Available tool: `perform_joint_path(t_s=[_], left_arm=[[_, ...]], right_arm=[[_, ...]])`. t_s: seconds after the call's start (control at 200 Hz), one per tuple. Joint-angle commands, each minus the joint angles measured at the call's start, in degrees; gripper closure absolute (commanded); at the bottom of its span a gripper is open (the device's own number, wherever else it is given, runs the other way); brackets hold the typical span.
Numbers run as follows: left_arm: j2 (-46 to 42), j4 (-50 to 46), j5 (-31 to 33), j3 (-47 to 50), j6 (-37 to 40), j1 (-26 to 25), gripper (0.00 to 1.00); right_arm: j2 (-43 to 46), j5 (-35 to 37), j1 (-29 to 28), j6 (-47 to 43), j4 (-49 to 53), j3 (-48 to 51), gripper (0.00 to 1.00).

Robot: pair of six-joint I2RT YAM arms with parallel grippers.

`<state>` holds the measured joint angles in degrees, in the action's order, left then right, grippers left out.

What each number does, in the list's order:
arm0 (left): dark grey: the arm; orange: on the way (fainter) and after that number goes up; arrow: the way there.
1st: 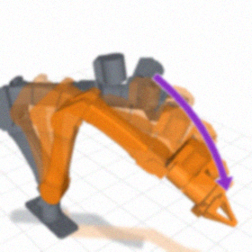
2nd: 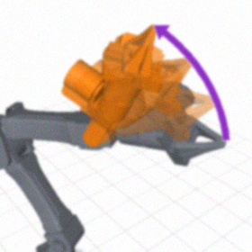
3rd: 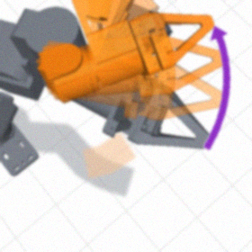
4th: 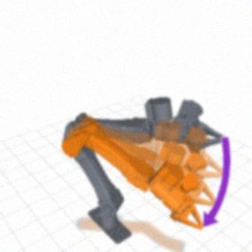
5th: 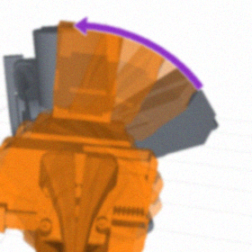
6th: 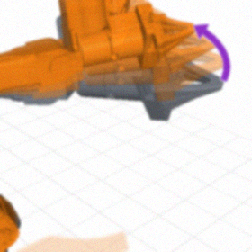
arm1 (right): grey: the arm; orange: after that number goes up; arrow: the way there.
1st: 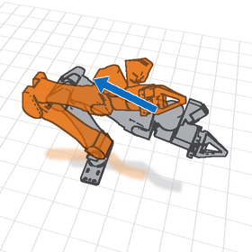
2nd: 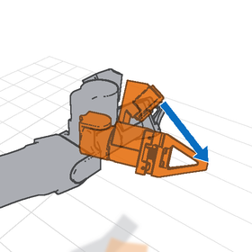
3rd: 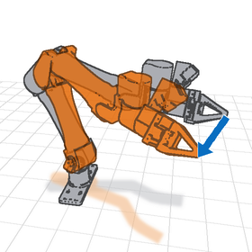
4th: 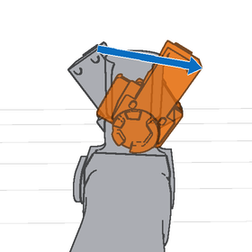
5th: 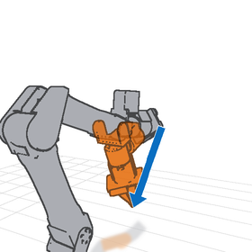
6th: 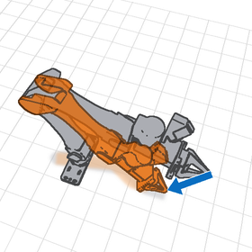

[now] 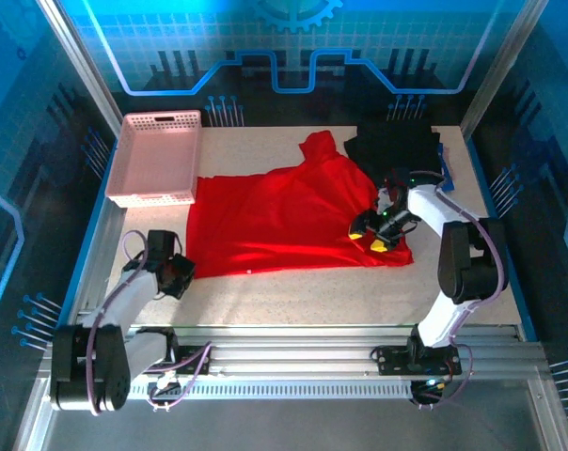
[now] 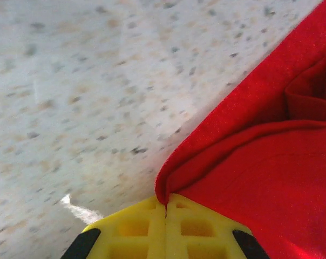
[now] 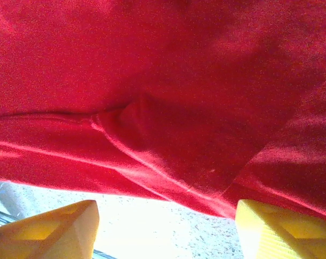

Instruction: Fold and stack the t-shirts

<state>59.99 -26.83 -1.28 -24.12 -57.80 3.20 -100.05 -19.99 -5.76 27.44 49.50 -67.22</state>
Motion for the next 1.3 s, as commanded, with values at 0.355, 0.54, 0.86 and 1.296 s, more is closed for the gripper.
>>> perform_joint_path(t_s=[0.355, 0.54, 0.86, 1.296], left_arm=[[-8.39, -9.80, 1.39, 4.21, -3.07, 0.67, 0.60], [-8.91, -12.24, 1.85, -0.39, -0.15, 0.40, 0.56], [-6.56, -12.41, 2.81, -4.97, 3.44, -3.22, 0.52], [0.18, -8.35, 5.08, -10.38, 3.33, -13.41, 0.46]], right_arm=[[-6.36, 1.87, -5.49, 3.28, 0.10, -3.74, 0.47], [-7.34, 1.65, -7.01, 3.70, -0.33, -6.08, 0.76], [-17.81, 2.60, -11.56, -3.72, 6.67, -23.18, 0.88], [-14.33, 6.21, -12.58, -9.21, 6.86, -33.50, 0.46]])
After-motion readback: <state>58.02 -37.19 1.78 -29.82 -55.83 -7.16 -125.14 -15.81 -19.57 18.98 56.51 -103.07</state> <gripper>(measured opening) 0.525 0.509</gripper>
